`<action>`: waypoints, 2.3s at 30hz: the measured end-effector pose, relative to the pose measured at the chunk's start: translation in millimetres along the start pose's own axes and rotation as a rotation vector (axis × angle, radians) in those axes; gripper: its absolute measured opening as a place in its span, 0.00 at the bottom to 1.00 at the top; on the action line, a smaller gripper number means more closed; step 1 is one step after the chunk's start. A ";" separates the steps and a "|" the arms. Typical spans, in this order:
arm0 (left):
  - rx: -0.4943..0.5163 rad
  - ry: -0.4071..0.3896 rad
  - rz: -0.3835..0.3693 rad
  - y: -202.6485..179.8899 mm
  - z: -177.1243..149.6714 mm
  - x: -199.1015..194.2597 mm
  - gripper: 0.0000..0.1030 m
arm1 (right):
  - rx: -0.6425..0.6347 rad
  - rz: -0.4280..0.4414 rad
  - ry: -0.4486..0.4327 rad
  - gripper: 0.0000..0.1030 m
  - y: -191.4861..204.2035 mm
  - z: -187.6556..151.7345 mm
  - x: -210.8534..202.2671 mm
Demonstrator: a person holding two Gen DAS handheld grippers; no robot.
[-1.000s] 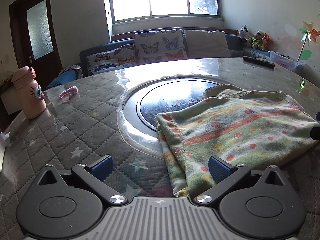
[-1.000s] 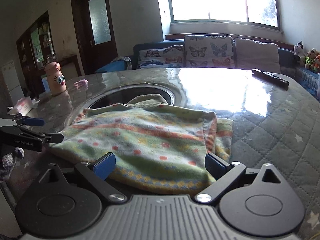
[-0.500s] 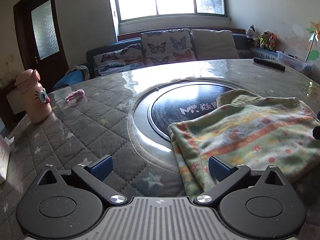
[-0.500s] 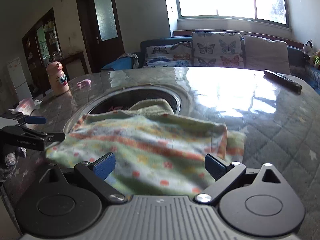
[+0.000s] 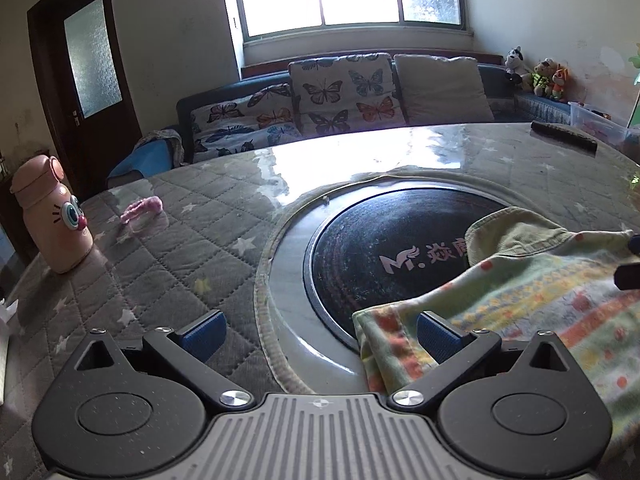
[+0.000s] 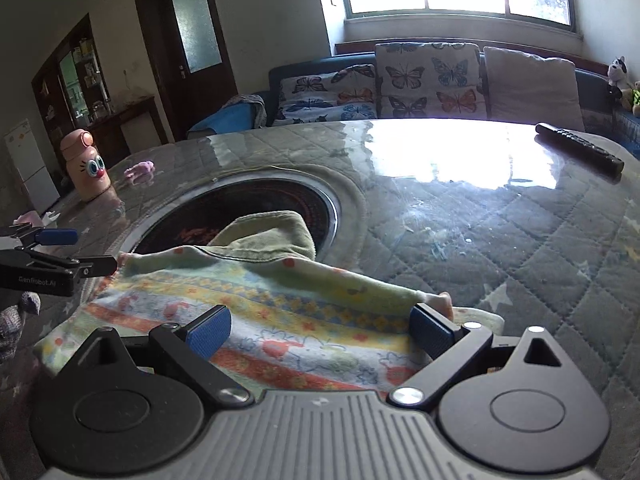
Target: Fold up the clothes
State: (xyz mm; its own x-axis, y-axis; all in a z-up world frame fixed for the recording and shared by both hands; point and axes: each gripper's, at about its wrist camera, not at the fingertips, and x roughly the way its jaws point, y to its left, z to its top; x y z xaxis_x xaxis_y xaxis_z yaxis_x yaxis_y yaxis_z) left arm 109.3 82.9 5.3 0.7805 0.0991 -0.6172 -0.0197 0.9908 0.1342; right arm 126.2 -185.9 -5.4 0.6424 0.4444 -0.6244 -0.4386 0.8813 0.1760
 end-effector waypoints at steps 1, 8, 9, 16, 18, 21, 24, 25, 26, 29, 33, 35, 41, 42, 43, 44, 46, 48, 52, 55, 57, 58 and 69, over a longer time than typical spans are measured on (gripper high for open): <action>-0.002 0.008 0.006 0.1 0.5 4.4 1.00 | 0.002 -0.003 0.002 0.95 -0.3 0.0 -0.3; 0.015 0.030 0.015 -0.9 0.5 19.6 1.00 | -0.002 0.006 -0.019 0.95 4.7 3.4 -5.6; 0.018 0.031 0.015 -1.0 0.3 20.7 1.00 | -0.003 0.013 -0.018 0.95 5.6 3.7 -5.6; 0.001 0.028 0.009 0.2 1.4 15.2 1.00 | -0.025 -0.005 0.001 0.95 12.3 3.8 -1.0; -0.008 0.022 0.003 0.9 1.9 10.2 1.00 | -0.051 -0.004 -0.017 0.95 18.5 3.2 -7.0; -0.022 0.012 -0.007 1.9 2.7 2.6 1.00 | -0.070 -0.010 -0.034 0.96 25.6 0.4 -13.4; -0.038 0.008 -0.023 1.8 2.6 -5.2 1.00 | -0.076 -0.013 -0.047 1.00 31.5 -4.2 -19.8; -0.040 0.007 -0.027 1.2 2.1 -7.5 1.00 | -0.078 -0.014 -0.051 1.00 33.6 -5.8 -21.9; -0.042 0.008 -0.031 0.7 1.4 -9.6 1.00 | -0.077 -0.013 -0.054 1.00 35.3 -7.3 -23.9; -0.044 0.008 -0.041 -2.1 -1.9 -15.7 1.00 | -0.064 -0.010 -0.066 1.00 38.8 -11.5 -30.0; -0.048 0.000 -0.052 -5.9 -5.9 -23.4 1.00 | -0.046 -0.013 -0.075 1.00 42.4 -17.3 -36.1; -0.047 -0.005 -0.055 -7.2 -7.5 -26.9 1.00 | -0.040 -0.017 -0.078 1.00 44.4 -20.0 -38.3; -0.050 -0.014 -0.064 -9.8 -10.7 -36.0 1.00 | -0.037 -0.010 -0.089 1.00 52.5 -25.4 -44.9; -0.051 -0.015 -0.066 -10.3 -11.1 -37.5 1.00 | -0.039 -0.010 -0.089 1.00 54.0 -26.2 -45.7; -0.052 -0.017 -0.067 -10.8 -11.5 -39.0 1.00 | -0.041 -0.010 -0.089 1.00 55.6 -27.1 -46.5; -0.053 -0.019 -0.068 -11.4 -11.9 -40.5 1.00 | -0.043 -0.010 -0.089 1.00 57.2 -27.9 -47.4; -0.055 -0.023 -0.071 -12.7 -12.7 -43.4 1.00 | -0.042 -0.004 -0.089 1.00 60.4 -30.8 -49.5; -0.055 -0.025 -0.074 -14.7 -13.7 -46.1 1.00 | -0.039 0.001 -0.092 1.00 62.9 -33.7 -51.5; -0.053 -0.028 -0.080 -18.9 -16.3 -51.5 1.00 | -0.035 -0.003 -0.091 1.00 68.8 -38.8 -53.3; -0.050 -0.031 -0.085 -21.6 -17.9 -56.4 1.00 | -0.042 -0.007 -0.094 1.00 73.9 -42.0 -55.5; -0.049 -0.034 -0.089 -22.6 -18.9 -59.8 1.00 | -0.048 -0.006 -0.096 1.00 77.3 -43.3 -57.1; -0.049 -0.036 -0.092 -22.9 -19.6 -61.7 1.00 | -0.051 -0.005 -0.097 1.00 78.9 -43.9 -58.0; -0.045 -0.029 -0.088 -27.1 -29.9 -69.9 1.00 | -0.060 -0.016 -0.076 1.00 89.6 -54.6 -60.3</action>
State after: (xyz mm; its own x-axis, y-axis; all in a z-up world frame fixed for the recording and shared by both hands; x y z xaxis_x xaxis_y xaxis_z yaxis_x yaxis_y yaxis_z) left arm 36.6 51.9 21.6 0.7982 0.0099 -0.6024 0.0219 0.9987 0.0455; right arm 13.9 -142.5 6.5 0.6945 0.4436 -0.5665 -0.4635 0.8780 0.1193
